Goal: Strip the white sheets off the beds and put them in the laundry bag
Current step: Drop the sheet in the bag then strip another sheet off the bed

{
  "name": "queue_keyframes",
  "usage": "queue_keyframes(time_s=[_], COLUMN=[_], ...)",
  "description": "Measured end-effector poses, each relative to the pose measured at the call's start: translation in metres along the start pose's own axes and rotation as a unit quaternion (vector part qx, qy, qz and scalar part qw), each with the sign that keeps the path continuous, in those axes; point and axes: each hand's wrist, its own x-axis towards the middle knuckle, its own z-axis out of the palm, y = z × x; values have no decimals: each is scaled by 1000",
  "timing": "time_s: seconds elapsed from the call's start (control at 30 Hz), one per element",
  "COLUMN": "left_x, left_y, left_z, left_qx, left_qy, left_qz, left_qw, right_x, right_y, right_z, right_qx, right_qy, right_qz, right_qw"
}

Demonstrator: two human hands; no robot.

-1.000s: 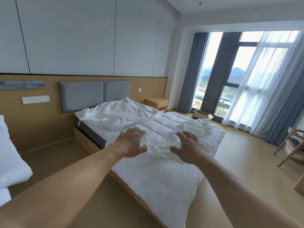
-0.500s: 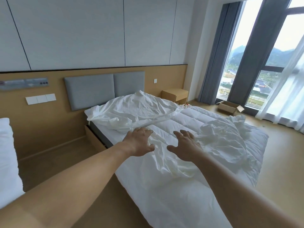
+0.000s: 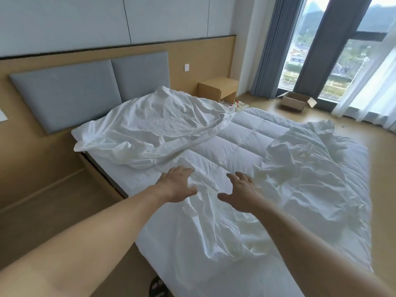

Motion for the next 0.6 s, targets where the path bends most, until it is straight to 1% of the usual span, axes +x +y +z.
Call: queue_keyframes(time_s=[0.2, 0.27, 0.33, 0.5, 0.6], left_x=[159, 198, 232, 284, 292], left_y=[-60, -76, -89, -108, -108], left_z=[72, 102, 133, 205, 235], left_qx=[-48, -81, -117, -163, -194], left_qy=[-108, -144, -163, -145, -123], left_qz=[10, -5, -37, -142, -209], left_qw=[993, 986, 979, 966, 951], right_x=[129, 162, 190, 237, 241], right_y=[4, 5, 10, 31, 42], right_z=[82, 114, 142, 202, 233], right_qx=[33, 51, 60, 45, 78], right_qy=[-87, -118, -138, -157, -187], right_qz=[116, 149, 171, 226, 253], right_qw=[989, 980, 974, 960, 946])
